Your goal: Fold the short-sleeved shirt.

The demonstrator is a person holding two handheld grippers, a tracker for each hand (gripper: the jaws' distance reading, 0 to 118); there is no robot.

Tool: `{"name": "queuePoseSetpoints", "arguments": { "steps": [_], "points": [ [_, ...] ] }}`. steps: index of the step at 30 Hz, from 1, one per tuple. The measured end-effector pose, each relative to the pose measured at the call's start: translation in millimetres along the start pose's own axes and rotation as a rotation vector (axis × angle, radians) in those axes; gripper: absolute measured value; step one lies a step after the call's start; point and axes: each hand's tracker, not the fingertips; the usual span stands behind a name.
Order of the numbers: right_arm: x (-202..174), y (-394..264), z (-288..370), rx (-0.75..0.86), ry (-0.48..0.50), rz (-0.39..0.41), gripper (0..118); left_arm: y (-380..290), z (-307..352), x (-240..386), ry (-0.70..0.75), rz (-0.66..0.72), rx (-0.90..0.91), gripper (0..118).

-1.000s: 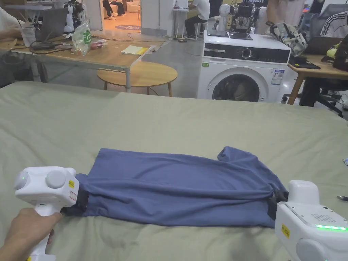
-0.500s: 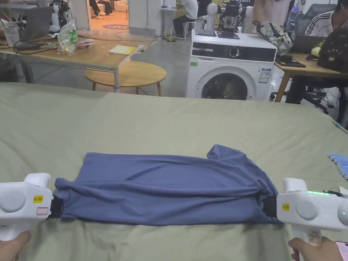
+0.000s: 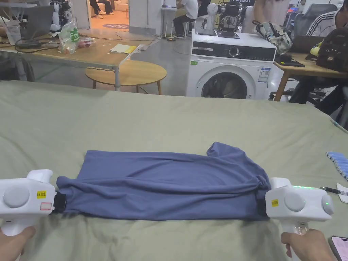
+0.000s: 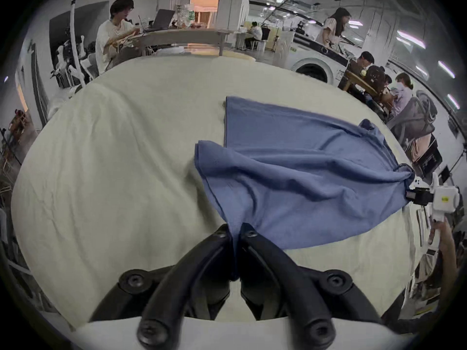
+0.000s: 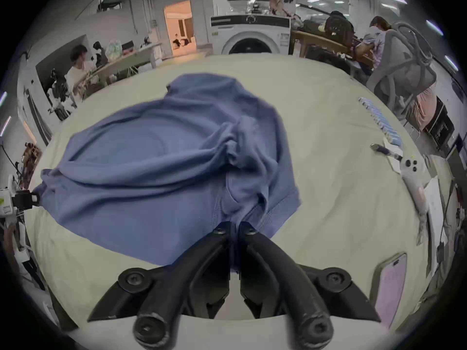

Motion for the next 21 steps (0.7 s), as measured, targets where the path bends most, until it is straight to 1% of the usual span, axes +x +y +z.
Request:
{"name": "queuePoseSetpoints", "arguments": {
  "steps": [4, 6, 8, 10, 12, 13, 15, 21],
  "points": [
    [2.9, 8.8, 39.6, 0.033, 0.013, 0.012, 1, 11.4, 31.4, -3.1, -0.034, 0.003, 0.059, 0],
    [2.9, 11.5, 58.6, 0.042, 0.002, 0.027, 1, 11.0, 48.1, -5.5, -0.04, 0.012, 0.082, 0],
    [3.5, 5.9, 77.6, 0.05, -0.015, 0.052, 1, 8.7, 58.8, -10.3, -0.037, 0.006, 0.107, 0],
    [6.5, -4.1, 90.3, 0.056, -0.014, 0.054, 1, -1.1, 67.3, -16.3, -0.044, 0.002, 0.102, 0],
    [6.8, -19.8, 96.8, 0.034, -0.011, 0.054, 2, -15.4, 69.0, -18.5, -0.044, -0.002, 0.084, 0],
    [4.5, -29.4, 97.3, 0.031, -0.013, 0.066, 2, -23.6, 69.0, -19.8, -0.038, -0.011, 0.066, 0],
    [-0.4, -48.7, 94.9, 0.013, -0.043, 0.109, 2, -40.7, 64.3, -20.5, -0.03, -0.014, 0.044, 0],
    [-14.8, -96.9, 69.2, -0.051, -0.143, 0.18, 2, -84.7, 41.8, -25.1, -0.008, 0.002, -0.025, 0]
  ]
}}
